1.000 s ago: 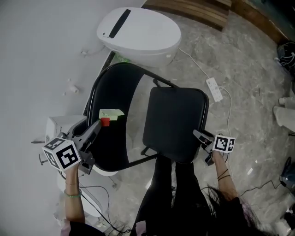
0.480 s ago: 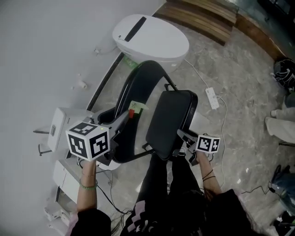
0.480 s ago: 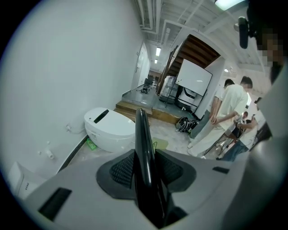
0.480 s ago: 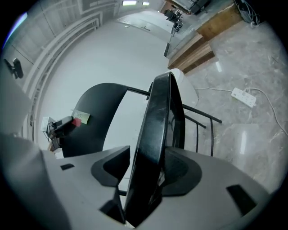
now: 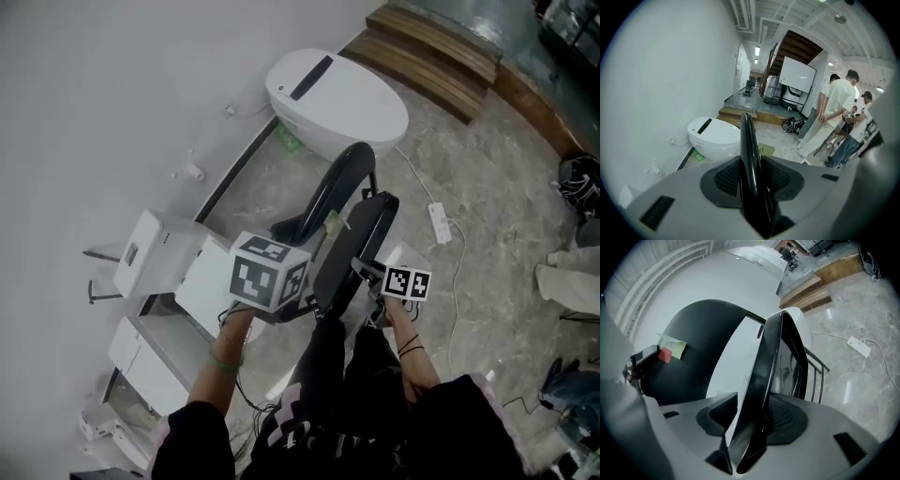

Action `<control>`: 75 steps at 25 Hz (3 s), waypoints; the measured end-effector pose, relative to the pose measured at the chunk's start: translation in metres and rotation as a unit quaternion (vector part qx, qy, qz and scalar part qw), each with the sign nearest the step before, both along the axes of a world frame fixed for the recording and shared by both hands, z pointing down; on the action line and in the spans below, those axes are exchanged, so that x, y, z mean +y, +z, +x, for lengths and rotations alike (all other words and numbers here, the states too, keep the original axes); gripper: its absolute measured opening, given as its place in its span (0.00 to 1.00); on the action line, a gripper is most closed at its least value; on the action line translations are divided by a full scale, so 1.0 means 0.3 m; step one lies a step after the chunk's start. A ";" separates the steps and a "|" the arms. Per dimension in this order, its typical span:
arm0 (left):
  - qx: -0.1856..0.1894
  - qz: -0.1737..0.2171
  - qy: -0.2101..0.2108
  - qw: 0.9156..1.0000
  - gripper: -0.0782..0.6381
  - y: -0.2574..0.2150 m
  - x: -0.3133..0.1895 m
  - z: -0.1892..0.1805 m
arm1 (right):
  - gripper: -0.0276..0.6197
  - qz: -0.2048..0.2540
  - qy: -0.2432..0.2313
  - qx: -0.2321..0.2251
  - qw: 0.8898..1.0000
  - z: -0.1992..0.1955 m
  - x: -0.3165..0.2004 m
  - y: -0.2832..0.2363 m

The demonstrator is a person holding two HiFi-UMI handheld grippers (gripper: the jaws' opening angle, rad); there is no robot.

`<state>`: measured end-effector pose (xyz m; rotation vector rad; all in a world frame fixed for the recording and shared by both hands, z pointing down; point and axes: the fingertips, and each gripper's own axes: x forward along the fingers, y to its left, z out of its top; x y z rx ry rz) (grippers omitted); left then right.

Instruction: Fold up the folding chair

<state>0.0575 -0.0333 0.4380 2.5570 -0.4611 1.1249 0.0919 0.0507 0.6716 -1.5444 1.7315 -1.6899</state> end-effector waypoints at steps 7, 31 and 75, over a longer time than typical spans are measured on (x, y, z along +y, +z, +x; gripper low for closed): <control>-0.011 0.016 -0.004 1.000 0.28 -0.018 -0.087 -0.065 | 0.30 -0.002 -0.020 0.045 0.999 -0.140 -0.218 -0.027; 0.035 -0.145 0.024 0.988 0.26 0.036 -0.259 -0.183 | 0.27 0.033 0.033 0.005 0.999 -0.139 -0.466 -0.051; -0.024 -0.097 -0.075 0.992 0.22 0.009 -0.789 -0.110 | 0.15 -0.023 -0.095 -0.136 0.986 0.021 -1.183 -0.073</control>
